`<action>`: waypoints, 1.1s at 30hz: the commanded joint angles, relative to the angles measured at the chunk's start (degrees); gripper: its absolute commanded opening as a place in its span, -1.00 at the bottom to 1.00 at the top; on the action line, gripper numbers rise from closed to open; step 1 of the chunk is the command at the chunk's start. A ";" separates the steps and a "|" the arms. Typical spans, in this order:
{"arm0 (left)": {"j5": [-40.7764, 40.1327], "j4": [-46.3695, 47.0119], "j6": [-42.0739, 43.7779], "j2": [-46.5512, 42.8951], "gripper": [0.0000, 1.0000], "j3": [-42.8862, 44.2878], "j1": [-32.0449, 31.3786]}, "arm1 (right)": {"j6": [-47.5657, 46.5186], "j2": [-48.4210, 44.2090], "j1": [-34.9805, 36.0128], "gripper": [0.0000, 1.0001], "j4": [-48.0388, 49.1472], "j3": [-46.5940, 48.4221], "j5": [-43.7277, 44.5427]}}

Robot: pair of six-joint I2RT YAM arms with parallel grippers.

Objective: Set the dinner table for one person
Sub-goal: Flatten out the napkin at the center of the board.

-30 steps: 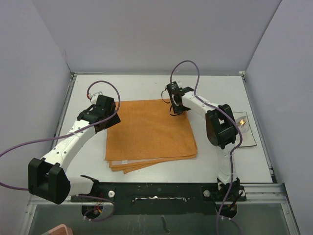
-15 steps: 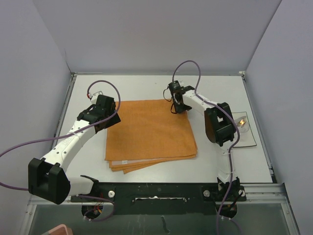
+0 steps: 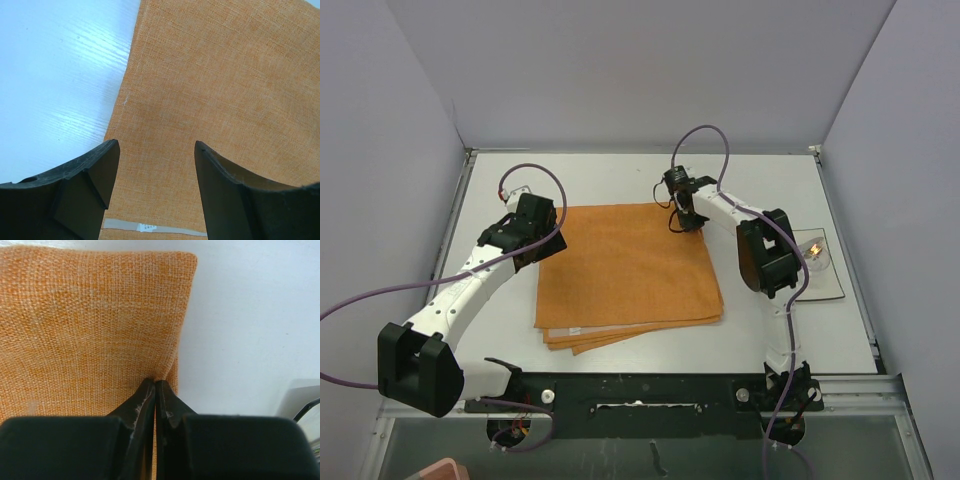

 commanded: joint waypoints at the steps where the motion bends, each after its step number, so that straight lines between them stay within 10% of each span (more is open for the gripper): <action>1: 0.03 2.58 0.15 -0.39 0.20 1.52 -0.25 | -0.16 -4.82 -0.26 -1.00 2.57 -0.36 0.84; 15: -0.07 2.67 -0.47 -0.19 0.19 1.39 -0.23 | -1.36 -13.73 -0.68 -1.00 8.10 2.83 1.88; 33: -1.03 0.97 -0.81 -2.03 0.18 1.47 -0.27 | 1.53 -3.73 -6.28 -0.96 3.91 0.07 2.17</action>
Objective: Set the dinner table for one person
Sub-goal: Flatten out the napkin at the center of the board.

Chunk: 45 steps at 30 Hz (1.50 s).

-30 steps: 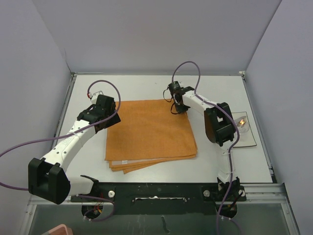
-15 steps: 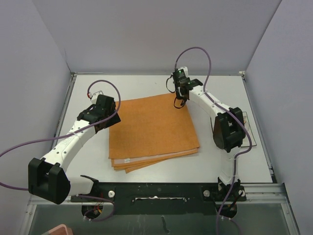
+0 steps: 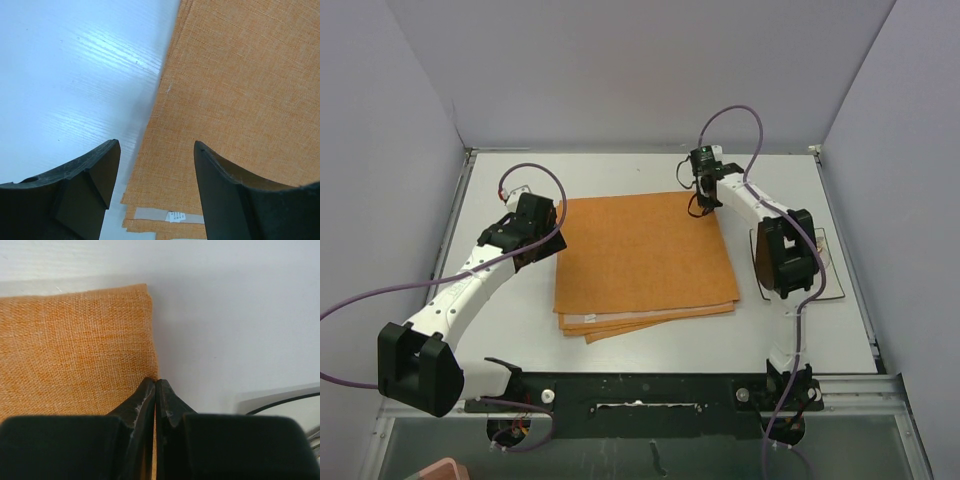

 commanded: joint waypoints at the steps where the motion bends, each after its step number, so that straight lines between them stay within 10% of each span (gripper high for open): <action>1: -1.00 0.81 -0.75 -2.04 0.18 1.49 -0.24 | 1.79 1.82 -0.24 -0.88 -1.40 -1.89 1.60; 7: -0.01 2.32 1.39 -2.28 0.19 0.91 -0.38 | 2.23 -3.69 0.92 0.12 0.11 -1.67 0.78; 16: 15.96 11.69 16.41 9.81 0.20 6.93 -0.01 | -1.72 -19.69 8.93 0.18 1.50 -5.69 0.26; 18: 16.11 9.31 16.60 15.66 -0.09 11.14 0.73 | 0.09 -21.66 10.99 -0.26 -0.58 -10.65 -1.73; 20: 16.02 8.54 15.57 20.84 -0.85 14.59 1.59 | 0.61 -23.71 12.25 -0.99 -0.38 -16.97 -2.97; 27: 17.75 9.10 11.94 34.20 -1.00 21.69 4.53 | 2.19 -29.55 12.47 -1.00 0.13 -29.33 -0.47; 45: 17.05 -1.17 15.32 58.32 -1.00 46.91 7.34 | 6.63 -13.58 12.37 -1.00 -11.24 -25.54 -3.48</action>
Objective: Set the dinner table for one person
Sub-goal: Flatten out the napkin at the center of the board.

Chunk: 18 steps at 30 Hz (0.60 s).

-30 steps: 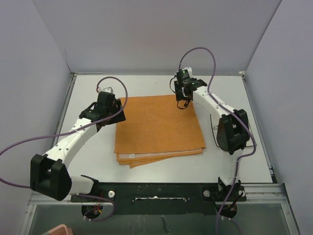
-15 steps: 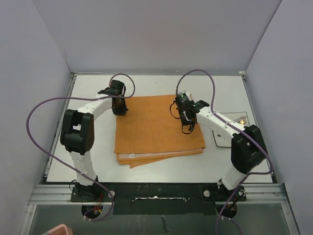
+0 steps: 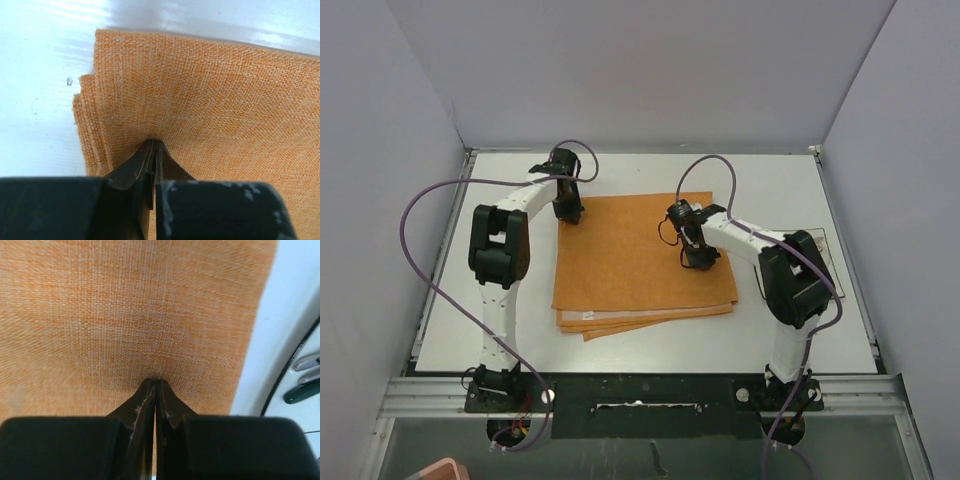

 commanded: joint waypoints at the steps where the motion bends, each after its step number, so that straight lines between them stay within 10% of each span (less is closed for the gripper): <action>1: 0.31 -0.82 1.26 5.08 -1.00 5.60 0.39 | 2.53 3.30 0.54 -1.00 -3.28 2.23 -1.94; 18: 3.02 -2.52 0.95 14.90 -1.00 19.16 0.91 | 5.39 8.80 4.86 -1.00 -3.75 4.00 -5.45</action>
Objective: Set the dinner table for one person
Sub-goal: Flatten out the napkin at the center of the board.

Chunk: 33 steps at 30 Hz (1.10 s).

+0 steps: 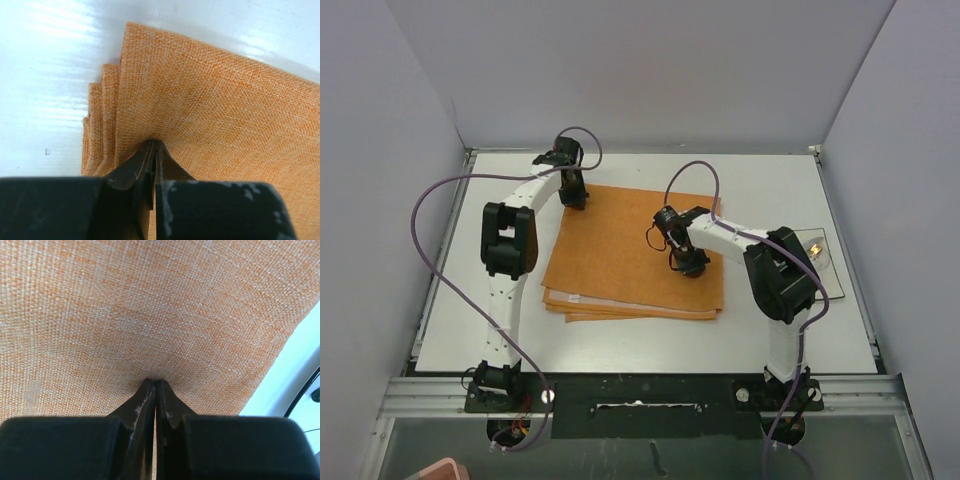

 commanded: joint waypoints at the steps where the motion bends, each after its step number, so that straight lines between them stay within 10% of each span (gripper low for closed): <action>1: 0.54 0.06 0.49 4.99 -1.00 3.39 0.47 | 2.38 2.50 1.52 -1.00 0.49 0.92 -3.45; 33: 5.88 3.22 1.30 3.76 -1.00 5.80 1.28 | -1.95 12.46 -9.59 -1.00 0.98 14.59 -1.33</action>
